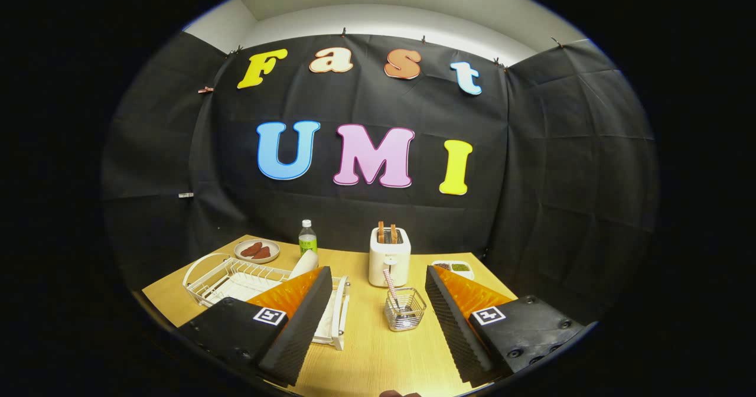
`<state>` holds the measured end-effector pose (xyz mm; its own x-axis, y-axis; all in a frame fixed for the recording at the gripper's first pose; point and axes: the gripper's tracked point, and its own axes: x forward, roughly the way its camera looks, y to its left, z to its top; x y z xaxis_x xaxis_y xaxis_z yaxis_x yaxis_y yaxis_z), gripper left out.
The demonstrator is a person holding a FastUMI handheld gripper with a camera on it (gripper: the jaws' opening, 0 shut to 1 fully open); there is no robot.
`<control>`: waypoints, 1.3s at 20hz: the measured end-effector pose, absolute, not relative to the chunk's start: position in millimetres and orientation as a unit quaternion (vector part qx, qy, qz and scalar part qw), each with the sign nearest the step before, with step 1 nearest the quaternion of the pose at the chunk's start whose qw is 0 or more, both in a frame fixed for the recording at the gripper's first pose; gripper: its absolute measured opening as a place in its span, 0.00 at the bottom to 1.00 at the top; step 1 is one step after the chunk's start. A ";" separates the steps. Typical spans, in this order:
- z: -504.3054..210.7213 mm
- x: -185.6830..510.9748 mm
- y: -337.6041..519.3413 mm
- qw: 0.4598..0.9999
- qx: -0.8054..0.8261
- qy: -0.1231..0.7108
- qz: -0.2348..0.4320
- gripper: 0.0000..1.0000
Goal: Take the plate from the dish rack, then take the spoon from the basket and place it into the plate.
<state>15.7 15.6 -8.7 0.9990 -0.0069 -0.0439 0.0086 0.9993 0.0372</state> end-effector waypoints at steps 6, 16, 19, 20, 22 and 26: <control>-5.4 55.6 48.4 0.997 0.008 0.059 0.041 0.98; -13.6 148.8 120.1 0.982 0.007 0.151 0.115 0.98; -40.9 172.7 136.3 0.971 0.028 0.208 0.116 0.98; -55.0 178.3 140.3 0.965 0.031 0.234 0.115 0.98; -83.7 187.5 145.2 0.952 0.030 0.287 0.106 0.98; -112.0 208.1 154.7 0.938 0.053 0.330 0.088 0.86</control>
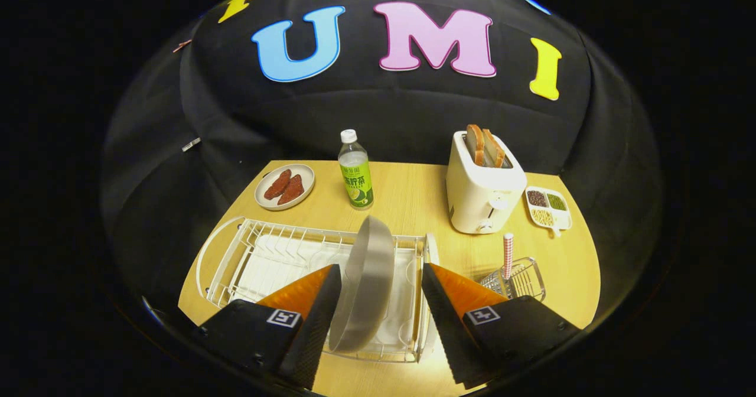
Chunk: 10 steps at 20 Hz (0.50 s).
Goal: Take the plate from the dish rack, then take the spoon from the basket and place it into the plate.
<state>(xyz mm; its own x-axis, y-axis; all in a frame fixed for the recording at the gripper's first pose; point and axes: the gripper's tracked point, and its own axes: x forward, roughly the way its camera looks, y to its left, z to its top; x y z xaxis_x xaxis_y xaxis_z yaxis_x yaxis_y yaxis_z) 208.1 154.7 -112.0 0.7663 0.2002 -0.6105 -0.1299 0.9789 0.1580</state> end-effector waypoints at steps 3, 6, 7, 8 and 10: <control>-126.4 214.7 155.8 0.929 0.071 0.355 0.073 0.73; -144.2 215.8 164.6 0.914 0.088 0.391 0.068 0.64; -148.2 215.4 166.3 0.911 0.085 0.398 0.065 0.57; -151.4 220.4 168.0 0.912 0.085 0.397 0.065 0.40; -144.4 215.3 168.3 0.913 0.079 0.396 0.058 0.37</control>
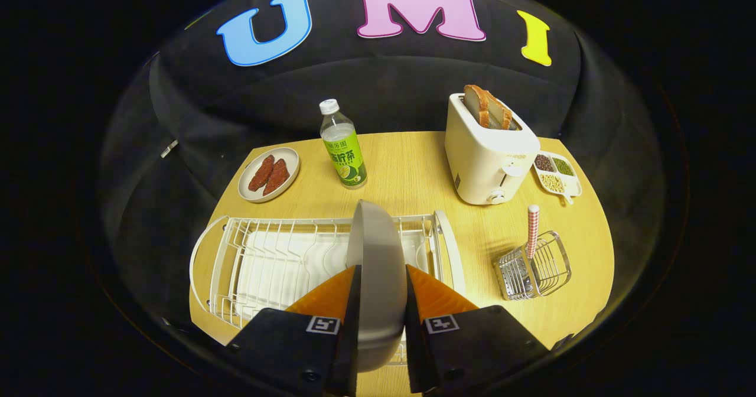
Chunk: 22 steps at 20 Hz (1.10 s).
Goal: Take the plate from the dish rack, then take the spoon from the basket and place it into the plate.
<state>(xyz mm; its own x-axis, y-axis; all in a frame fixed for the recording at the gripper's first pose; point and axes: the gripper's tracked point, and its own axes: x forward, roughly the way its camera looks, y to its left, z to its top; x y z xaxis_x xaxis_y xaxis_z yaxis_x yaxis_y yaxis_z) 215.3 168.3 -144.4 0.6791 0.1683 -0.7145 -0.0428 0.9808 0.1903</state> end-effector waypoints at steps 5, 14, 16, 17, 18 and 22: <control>-134.4 209.9 175.1 0.922 0.035 0.383 0.048 0.32; -110.1 219.5 153.9 0.933 0.004 0.359 -0.013 0.32; -107.4 219.7 148.4 0.933 -0.004 0.359 -0.018 0.30; -105.7 218.7 142.9 0.933 -0.006 0.359 -0.023 0.30; -102.9 218.8 139.3 0.934 -0.002 0.357 -0.022 0.28; -100.7 213.5 128.3 0.932 0.019 0.361 -0.021 0.26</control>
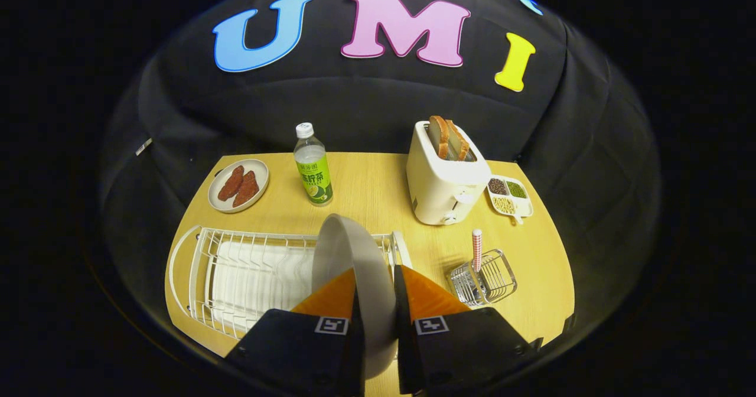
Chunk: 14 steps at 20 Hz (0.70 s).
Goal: Take the plate from the dish rack, then take the spoon from the basket and place it into the plate.
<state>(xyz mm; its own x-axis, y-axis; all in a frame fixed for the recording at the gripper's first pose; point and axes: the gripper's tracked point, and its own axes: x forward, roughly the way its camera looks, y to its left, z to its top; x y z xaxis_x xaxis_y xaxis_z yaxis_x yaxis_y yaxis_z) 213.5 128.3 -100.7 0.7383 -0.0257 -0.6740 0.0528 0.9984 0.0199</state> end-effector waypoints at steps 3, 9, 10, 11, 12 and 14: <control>-91.0 199.4 117.4 0.935 0.035 0.352 -0.003 0.26; -72.2 149.4 78.9 0.936 0.066 0.343 0.046 0.26; -70.9 138.4 72.2 0.936 0.071 0.341 0.052 0.26; -69.2 127.4 65.9 0.935 0.083 0.340 0.059 0.26; -67.8 115.2 58.2 0.933 0.097 0.341 0.065 0.26; -71.5 94.8 42.6 0.926 0.127 0.347 0.076 0.26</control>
<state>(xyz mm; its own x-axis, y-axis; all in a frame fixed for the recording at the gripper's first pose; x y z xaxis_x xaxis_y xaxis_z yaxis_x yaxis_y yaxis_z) 94.8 42.6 -71.5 0.7479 0.2289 -0.6230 -0.0527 0.9562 0.2880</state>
